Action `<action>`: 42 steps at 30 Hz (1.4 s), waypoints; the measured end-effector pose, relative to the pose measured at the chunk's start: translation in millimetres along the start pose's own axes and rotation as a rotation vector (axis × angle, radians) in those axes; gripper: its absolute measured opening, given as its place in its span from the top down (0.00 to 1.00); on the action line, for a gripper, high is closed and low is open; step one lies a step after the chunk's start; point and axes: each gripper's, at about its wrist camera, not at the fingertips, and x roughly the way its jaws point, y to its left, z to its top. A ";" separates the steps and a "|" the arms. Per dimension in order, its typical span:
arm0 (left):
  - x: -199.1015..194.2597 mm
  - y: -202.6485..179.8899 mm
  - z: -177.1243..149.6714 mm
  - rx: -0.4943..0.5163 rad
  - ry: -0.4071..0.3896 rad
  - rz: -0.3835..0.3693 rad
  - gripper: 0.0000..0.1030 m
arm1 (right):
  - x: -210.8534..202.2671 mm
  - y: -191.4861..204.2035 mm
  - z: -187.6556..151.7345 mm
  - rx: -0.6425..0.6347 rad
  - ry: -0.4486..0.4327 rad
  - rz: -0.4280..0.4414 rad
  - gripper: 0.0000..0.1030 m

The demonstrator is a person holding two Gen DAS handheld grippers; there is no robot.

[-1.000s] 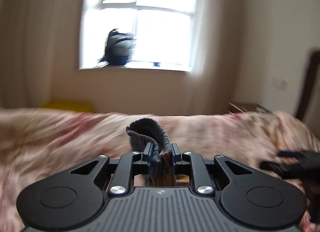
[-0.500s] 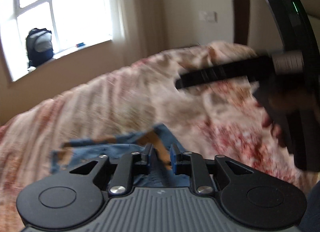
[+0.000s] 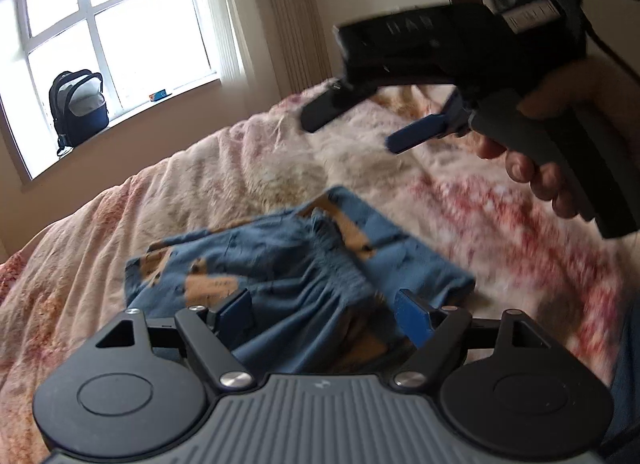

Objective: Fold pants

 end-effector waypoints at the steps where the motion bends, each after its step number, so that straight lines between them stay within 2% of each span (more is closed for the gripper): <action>1: -0.3 0.0 -0.7 0.022 0.013 0.003 0.18 | 5.0 0.9 -2.0 0.016 0.030 0.039 0.01; 3: -3.2 -0.9 -3.7 0.084 0.018 0.010 0.15 | 17.3 2.7 -7.2 0.040 0.099 0.102 0.01; 7: -3.5 -8.2 -12.1 0.255 0.020 0.048 0.14 | 36.3 4.0 -12.5 0.085 0.174 0.127 0.01; 9: -0.9 -12.2 -15.9 0.315 0.016 0.074 0.20 | 43.6 1.2 -16.3 0.134 0.196 0.136 0.01; 12: 1.4 -17.8 -18.8 0.348 0.018 0.059 0.33 | 49.5 -5.0 -21.3 0.196 0.211 0.133 0.01; 16: 2.9 -23.6 -18.2 0.344 0.012 0.039 0.53 | 48.1 -7.4 -22.0 0.204 0.204 0.103 0.11; 20: 7.7 -24.5 -15.5 0.339 0.018 0.024 0.62 | 48.9 -8.7 -23.2 0.200 0.214 0.087 0.30; 21: 8.4 -24.6 -15.1 0.340 0.022 0.017 0.64 | 49.2 -9.0 -23.5 0.195 0.217 0.083 0.32; 23: 10.2 -24.4 -14.5 0.339 0.030 0.009 0.65 | 50.9 -7.0 -24.5 0.184 0.222 0.078 0.36; 26: 8.0 -20.5 -11.4 0.319 0.030 -0.018 0.65 | 52.4 -6.3 -25.4 0.178 0.225 0.068 0.37; 28: 5.3 -14.4 -7.7 0.280 0.025 -0.046 0.50 | 52.0 -5.9 -25.2 0.188 0.222 0.069 0.37; 31: 3.6 -4.9 1.0 0.203 0.026 -0.083 0.48 | 51.0 -6.7 -24.8 0.195 0.217 0.065 0.37; 34: 12.3 -3.1 11.4 0.165 0.037 -0.071 0.48 | 50.7 -6.5 -24.8 0.193 0.218 0.063 0.37; 35: 17.3 -3.0 14.0 0.171 0.044 -0.062 0.49 | 50.8 -6.3 -24.8 0.191 0.218 0.061 0.37; 37: 24.8 -9.1 15.1 0.196 0.074 -0.048 0.59 | 50.9 -6.3 -25.3 0.190 0.219 0.059 0.37; 39: 30.0 -14.1 12.2 0.218 0.101 -0.048 0.63 | 51.4 -6.4 -25.7 0.186 0.221 0.053 0.40; 42: 27.6 -19.6 7.6 0.247 0.087 -0.033 0.72 | 53.7 -5.0 -26.8 0.169 0.226 0.013 0.54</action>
